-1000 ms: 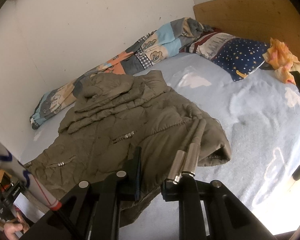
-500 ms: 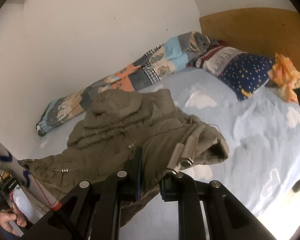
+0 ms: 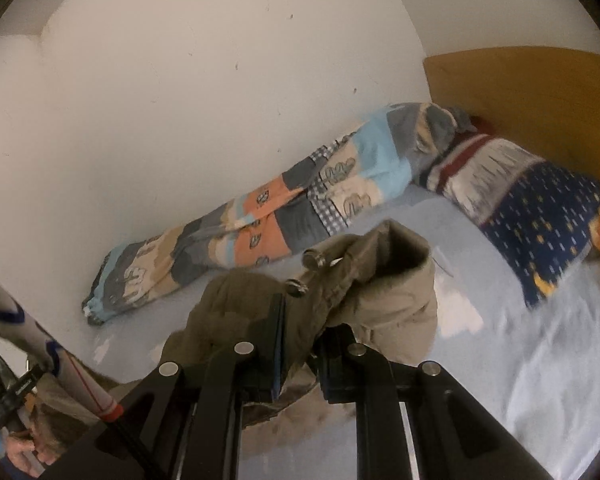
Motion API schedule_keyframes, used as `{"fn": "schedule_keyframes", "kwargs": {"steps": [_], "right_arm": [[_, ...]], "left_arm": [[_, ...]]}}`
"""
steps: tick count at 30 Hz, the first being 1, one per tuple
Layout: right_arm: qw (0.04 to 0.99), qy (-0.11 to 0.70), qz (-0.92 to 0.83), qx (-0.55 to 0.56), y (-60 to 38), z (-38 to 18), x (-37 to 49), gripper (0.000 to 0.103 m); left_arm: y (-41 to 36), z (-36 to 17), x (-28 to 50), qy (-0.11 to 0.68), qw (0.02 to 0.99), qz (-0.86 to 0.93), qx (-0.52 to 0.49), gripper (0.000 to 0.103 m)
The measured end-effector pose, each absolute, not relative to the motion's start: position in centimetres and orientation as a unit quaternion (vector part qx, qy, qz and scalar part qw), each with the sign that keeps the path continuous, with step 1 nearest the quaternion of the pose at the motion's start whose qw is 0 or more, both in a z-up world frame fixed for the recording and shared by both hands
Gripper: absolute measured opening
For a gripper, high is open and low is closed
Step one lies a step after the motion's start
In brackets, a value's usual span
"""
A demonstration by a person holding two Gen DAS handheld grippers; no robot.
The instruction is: Fold large clothes
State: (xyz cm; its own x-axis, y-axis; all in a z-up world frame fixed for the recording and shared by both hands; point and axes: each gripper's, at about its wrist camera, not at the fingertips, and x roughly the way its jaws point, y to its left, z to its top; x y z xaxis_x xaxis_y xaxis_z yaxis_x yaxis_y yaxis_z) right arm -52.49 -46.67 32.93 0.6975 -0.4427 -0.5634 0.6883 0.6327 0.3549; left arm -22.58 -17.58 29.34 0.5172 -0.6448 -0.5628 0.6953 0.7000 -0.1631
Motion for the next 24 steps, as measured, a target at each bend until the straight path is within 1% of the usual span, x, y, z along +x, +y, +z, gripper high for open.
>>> {"fn": "schedule_keyframes", "kwargs": {"steps": [3, 4, 5, 7, 11, 14, 16, 19, 23, 24], "right_arm": [[0.868, 0.222, -0.325, 0.302, -50.9, 32.6, -48.1, 0.015], [0.865, 0.226, -0.325, 0.309, -52.4, 32.2, -46.5, 0.015], [0.861, 0.232, -0.328, 0.312, -53.9, 31.6, -44.8, 0.015], [0.852, 0.24, -0.336, 0.323, -56.3, 30.4, -42.6, 0.015], [0.835, 0.274, -0.355, 0.318, -61.1, 26.7, -37.4, 0.015], [0.819, 0.293, -0.374, 0.321, -63.5, 23.8, -35.3, 0.015], [0.809, 0.303, -0.384, 0.326, -65.0, 22.0, -34.2, 0.015], [0.798, 0.317, -0.398, 0.325, -66.6, 19.7, -32.9, 0.015], [0.784, 0.334, -0.401, 0.337, -68.0, 17.3, -31.7, 0.016], [0.782, 0.334, -0.401, 0.341, -68.0, 17.0, -31.6, 0.02]], "left_arm": [[-19.9, 29.2, -18.7, 0.313, 0.874, -0.372, 0.025, 0.053], [-20.6, 29.1, -17.3, 0.302, 0.885, -0.354, 0.024, 0.065], [-21.2, 29.2, -16.2, 0.283, 0.896, -0.34, 0.026, 0.071], [-22.2, 29.2, -14.6, 0.262, 0.906, -0.33, 0.037, 0.072], [-23.6, 28.6, -11.9, 0.247, 0.917, -0.308, 0.06, 0.072], [-23.3, 28.2, -10.4, 0.23, 0.928, -0.282, 0.076, 0.072], [-22.8, 27.8, -9.8, 0.226, 0.931, -0.278, 0.068, 0.072], [-23.9, 26.3, -10.2, 0.236, 0.919, -0.304, 0.082, 0.072], [-29.2, 22.3, -12.4, 0.275, 0.875, -0.382, 0.112, 0.072], [-30.4, 21.6, -12.9, 0.286, 0.865, -0.395, 0.117, 0.072]]}}
